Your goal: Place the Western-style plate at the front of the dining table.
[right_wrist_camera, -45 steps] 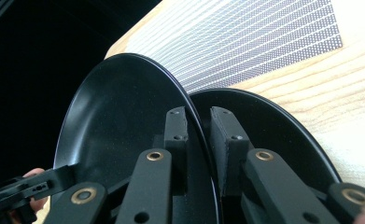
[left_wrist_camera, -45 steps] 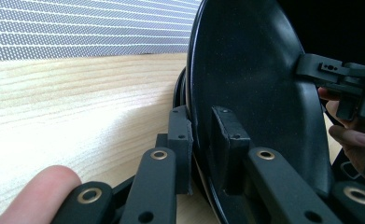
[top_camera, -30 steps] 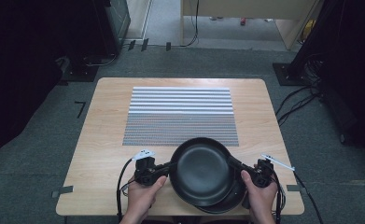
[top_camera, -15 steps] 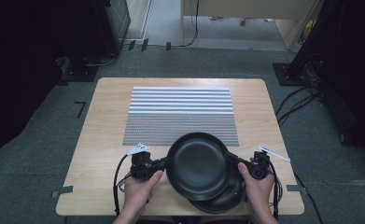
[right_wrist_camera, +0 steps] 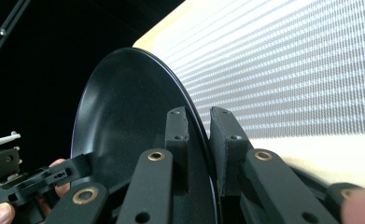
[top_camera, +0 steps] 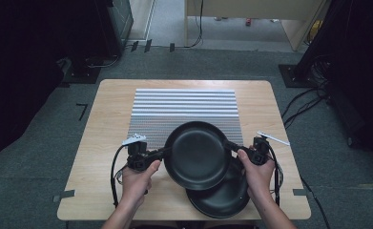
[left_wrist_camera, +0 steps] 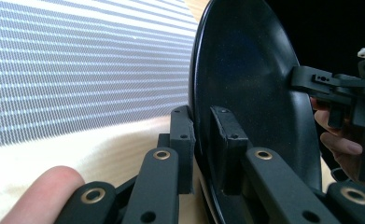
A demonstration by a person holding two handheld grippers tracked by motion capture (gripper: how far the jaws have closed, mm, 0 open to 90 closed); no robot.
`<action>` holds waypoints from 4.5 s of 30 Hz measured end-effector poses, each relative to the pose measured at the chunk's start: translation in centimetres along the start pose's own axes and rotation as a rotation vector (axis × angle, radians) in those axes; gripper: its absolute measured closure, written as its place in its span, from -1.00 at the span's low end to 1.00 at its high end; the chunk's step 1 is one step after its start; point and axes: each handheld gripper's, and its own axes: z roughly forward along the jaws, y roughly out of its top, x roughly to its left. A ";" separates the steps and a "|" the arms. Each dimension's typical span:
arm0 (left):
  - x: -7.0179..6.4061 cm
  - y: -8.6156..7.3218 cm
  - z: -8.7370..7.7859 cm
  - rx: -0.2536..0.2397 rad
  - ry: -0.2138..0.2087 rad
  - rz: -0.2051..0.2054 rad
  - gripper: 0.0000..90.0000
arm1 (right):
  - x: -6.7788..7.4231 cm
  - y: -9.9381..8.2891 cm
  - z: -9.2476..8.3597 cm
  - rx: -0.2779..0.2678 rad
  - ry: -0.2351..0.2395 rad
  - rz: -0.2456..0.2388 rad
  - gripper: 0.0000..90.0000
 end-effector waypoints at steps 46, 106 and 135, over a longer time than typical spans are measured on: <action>7.8 8.3 5.9 -0.003 0.058 -0.151 0.80 | -0.9 9.3 10.8 0.043 -0.043 0.039 0.70; 14.1 11.7 13.2 0.142 0.251 -0.226 0.65 | -4.9 9.6 19.6 -0.030 -0.221 0.123 0.62; 12.5 10.0 8.2 0.044 0.197 -0.115 -0.41 | -3.1 9.2 13.8 -0.116 -0.254 -0.287 -0.01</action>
